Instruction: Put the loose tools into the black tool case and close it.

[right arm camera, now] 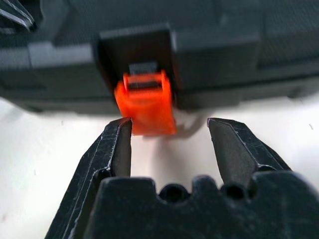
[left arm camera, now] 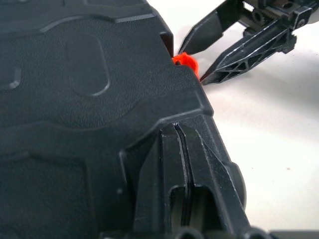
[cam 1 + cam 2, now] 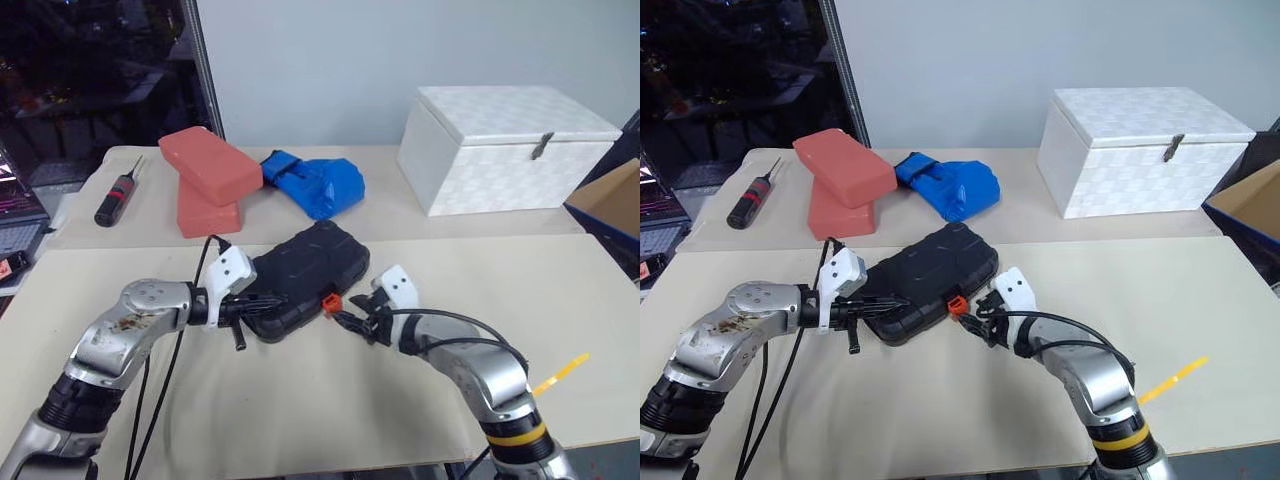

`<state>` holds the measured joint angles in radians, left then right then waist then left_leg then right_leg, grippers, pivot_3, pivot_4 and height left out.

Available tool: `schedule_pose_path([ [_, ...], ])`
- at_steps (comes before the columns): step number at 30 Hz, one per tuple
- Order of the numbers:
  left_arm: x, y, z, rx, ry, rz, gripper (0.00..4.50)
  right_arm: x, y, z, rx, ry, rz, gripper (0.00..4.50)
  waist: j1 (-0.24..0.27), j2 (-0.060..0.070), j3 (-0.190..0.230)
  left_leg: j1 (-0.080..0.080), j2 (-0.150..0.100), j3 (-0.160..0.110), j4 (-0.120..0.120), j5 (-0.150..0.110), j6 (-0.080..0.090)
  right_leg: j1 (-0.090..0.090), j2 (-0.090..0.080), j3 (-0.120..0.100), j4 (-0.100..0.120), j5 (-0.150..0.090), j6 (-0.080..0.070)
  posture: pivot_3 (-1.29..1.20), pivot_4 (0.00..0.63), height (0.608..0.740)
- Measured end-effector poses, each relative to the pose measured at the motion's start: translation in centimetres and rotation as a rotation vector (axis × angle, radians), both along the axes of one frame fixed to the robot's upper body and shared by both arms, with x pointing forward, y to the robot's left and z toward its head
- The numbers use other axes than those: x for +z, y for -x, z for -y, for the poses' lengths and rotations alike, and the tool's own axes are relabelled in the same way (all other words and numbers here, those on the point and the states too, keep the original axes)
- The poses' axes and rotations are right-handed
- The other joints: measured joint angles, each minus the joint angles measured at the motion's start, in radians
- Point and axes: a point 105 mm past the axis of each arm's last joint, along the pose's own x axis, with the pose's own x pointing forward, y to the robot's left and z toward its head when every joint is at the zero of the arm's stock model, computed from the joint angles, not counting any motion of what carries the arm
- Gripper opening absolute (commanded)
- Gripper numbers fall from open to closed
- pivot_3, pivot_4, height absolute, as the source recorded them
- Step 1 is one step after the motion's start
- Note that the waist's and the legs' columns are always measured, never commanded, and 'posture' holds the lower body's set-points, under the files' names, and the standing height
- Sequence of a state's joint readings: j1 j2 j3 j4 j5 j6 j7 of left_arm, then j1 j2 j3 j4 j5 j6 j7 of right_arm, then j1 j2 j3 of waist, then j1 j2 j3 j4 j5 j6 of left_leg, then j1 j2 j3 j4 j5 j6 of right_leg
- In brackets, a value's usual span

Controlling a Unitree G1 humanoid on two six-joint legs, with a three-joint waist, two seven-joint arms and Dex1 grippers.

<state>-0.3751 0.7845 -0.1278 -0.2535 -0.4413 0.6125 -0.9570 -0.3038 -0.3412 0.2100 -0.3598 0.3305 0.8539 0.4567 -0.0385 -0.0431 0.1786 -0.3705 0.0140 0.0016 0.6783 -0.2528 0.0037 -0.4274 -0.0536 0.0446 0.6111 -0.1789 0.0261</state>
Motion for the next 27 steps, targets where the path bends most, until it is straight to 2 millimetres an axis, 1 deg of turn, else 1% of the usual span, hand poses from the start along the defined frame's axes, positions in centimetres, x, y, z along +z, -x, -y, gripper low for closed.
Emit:
schedule_pose_path([
  [3,0.0,0.0,0.0,0.001,-0.007,0.005,0.00,-0.6,0.1,-0.7,0.008,-0.012,-0.030,2.81,-0.002,0.000,0.000,0.000,0.000,0.000,0.000,0.000,0.000,0.000,0.000,0.000,0.000,0.000,0.000,0.00,0.150,0.740],
  [7,0.0,0.0,-0.1,0.003,-0.008,0.005,0.00,-0.6,0.4,-1.3,0.024,-0.040,-0.061,2.81,-0.002,0.000,0.000,0.000,0.000,0.000,0.000,0.000,0.000,0.000,0.000,0.000,0.000,0.000,0.000,0.00,0.150,0.740],
  [11,-0.1,0.1,-0.2,0.008,-0.007,0.006,0.00,-0.6,0.4,-1.5,0.016,-0.049,-0.067,2.81,-0.004,0.000,0.000,0.001,0.000,0.000,0.000,0.000,0.000,0.000,0.000,0.000,0.000,0.000,0.000,0.00,0.150,0.740],
  [18,-0.1,0.4,-0.3,0.011,-0.008,0.009,0.00,-0.9,-0.4,-1.6,-0.047,-0.027,-0.011,2.81,-0.006,0.000,0.000,0.001,0.000,0.000,-0.001,0.000,0.000,0.000,0.000,0.000,0.000,-0.001,0.000,0.00,0.150,0.740],
  [24,-0.1,0.5,-0.5,0.016,-0.015,0.013,0.00,-1.0,-0.4,-2.0,-0.042,-0.028,0.033,2.81,-0.009,0.000,0.000,0.001,0.001,0.000,-0.001,0.000,0.000,-0.001,0.000,0.000,0.000,-0.001,-0.001,0.00,0.150,0.740],
  [25,-0.1,0.5,-0.5,0.016,-0.016,0.014,0.00,-1.1,-0.4,-2.1,-0.043,-0.029,0.041,2.42,-0.009,0.000,0.000,0.001,0.001,0.000,-0.001,0.000,0.000,-0.001,0.000,0.000,0.000,-0.001,-0.001,0.00,0.150,0.740],
  [27,-0.1,0.5,-0.5,0.017,-0.018,0.016,0.00,-1.1,-0.4,-2.3,-0.036,-0.032,0.050,1.92,-0.010,0.000,0.000,0.001,0.001,0.000,-0.001,0.000,0.000,-0.001,0.000,0.000,0.000,-0.001,-0.001,0.00,0.150,0.740],
])
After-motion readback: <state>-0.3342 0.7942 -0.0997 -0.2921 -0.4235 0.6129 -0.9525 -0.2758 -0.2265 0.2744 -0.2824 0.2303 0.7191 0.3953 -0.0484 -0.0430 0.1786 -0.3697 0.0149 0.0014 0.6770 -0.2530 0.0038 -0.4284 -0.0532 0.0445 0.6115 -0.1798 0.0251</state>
